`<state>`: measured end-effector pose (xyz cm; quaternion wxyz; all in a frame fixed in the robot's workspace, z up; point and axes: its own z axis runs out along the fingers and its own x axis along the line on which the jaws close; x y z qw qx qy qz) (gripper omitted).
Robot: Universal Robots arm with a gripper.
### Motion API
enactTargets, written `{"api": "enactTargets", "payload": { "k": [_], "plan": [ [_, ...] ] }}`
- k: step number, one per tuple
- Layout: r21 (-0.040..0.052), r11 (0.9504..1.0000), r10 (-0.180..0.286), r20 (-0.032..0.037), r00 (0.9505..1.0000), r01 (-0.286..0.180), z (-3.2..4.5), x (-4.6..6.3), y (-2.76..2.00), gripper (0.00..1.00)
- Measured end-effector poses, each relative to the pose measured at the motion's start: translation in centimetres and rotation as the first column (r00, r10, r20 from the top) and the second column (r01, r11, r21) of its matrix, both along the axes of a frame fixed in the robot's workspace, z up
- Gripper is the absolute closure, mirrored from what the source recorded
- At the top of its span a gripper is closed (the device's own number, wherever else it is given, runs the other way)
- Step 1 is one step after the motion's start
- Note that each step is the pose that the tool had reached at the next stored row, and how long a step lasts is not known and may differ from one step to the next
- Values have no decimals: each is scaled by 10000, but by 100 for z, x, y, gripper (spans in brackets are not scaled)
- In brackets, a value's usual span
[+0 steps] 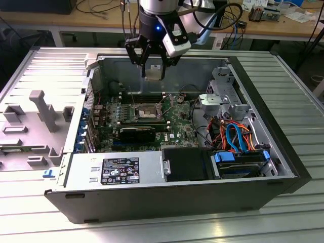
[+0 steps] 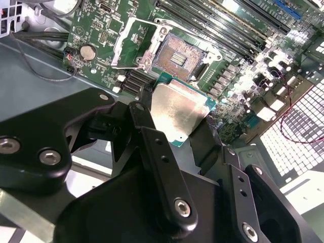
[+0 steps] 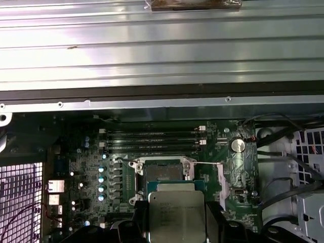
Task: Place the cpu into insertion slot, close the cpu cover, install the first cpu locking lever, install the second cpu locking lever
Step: 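Place the cpu into insertion slot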
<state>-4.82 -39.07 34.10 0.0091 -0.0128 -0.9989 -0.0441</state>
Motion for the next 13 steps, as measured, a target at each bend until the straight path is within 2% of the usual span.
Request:
{"api": "enactTargets", "payload": {
  "k": [13],
  "plan": [
    [0,10000,0,0,10000,0,-43,-4,-34,45]
  ]
}}
